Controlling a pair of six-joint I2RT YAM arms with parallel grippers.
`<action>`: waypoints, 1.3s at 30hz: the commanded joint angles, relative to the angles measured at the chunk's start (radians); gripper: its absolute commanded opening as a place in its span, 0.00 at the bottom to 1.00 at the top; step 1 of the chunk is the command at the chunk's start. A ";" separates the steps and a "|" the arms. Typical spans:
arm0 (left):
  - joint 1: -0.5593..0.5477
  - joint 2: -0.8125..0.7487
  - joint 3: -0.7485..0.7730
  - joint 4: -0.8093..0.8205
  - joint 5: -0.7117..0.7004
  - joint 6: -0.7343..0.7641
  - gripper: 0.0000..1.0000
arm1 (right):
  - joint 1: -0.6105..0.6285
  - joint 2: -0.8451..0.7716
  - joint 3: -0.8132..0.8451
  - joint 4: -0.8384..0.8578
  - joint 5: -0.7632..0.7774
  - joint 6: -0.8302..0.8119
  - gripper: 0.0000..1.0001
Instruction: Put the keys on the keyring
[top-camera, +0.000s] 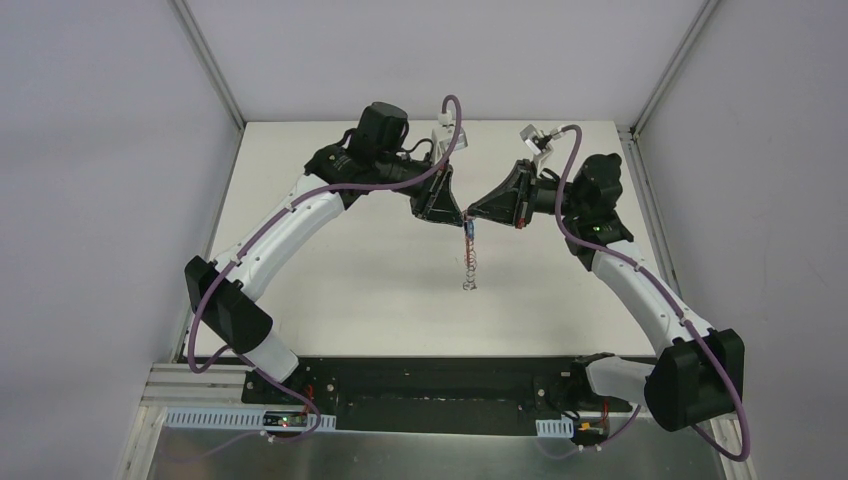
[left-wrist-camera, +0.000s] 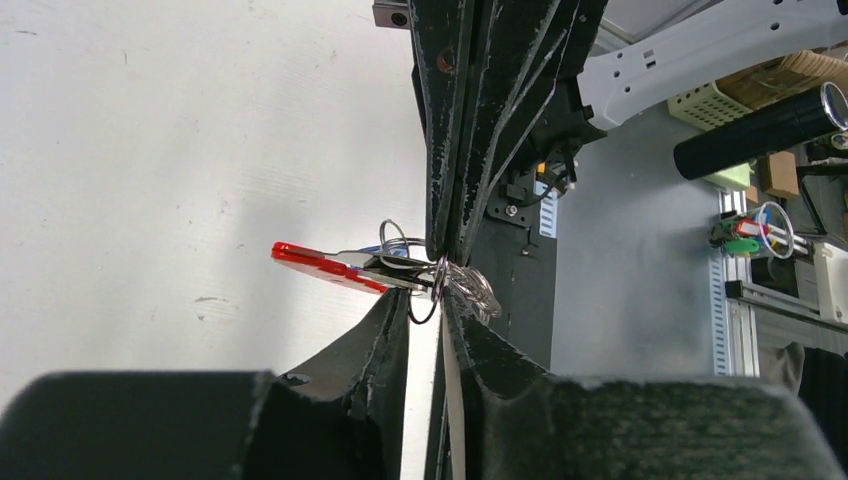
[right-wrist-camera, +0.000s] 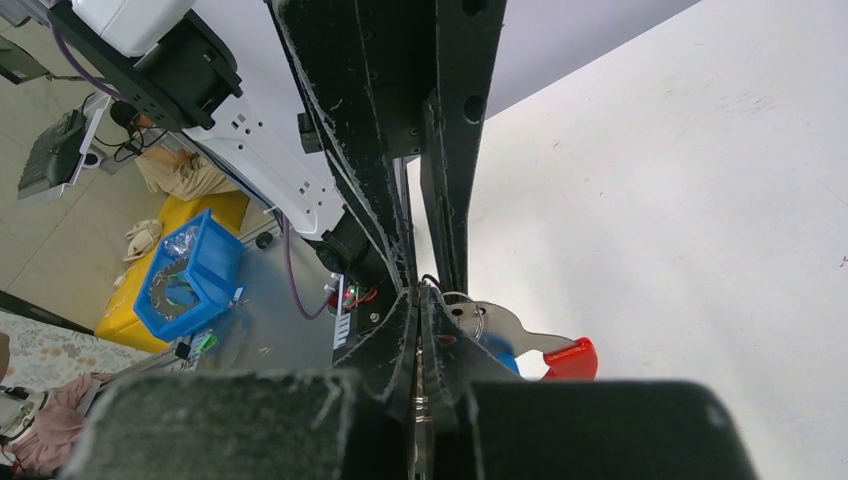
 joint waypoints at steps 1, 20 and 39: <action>0.004 -0.037 -0.012 0.035 0.032 0.007 0.15 | -0.007 -0.006 0.003 0.071 -0.003 0.023 0.00; 0.003 -0.055 0.026 -0.166 -0.021 0.275 0.20 | -0.020 -0.002 -0.002 0.071 -0.015 0.019 0.00; 0.003 -0.052 0.014 0.039 -0.026 0.175 0.45 | -0.020 -0.002 -0.020 0.105 -0.033 0.040 0.00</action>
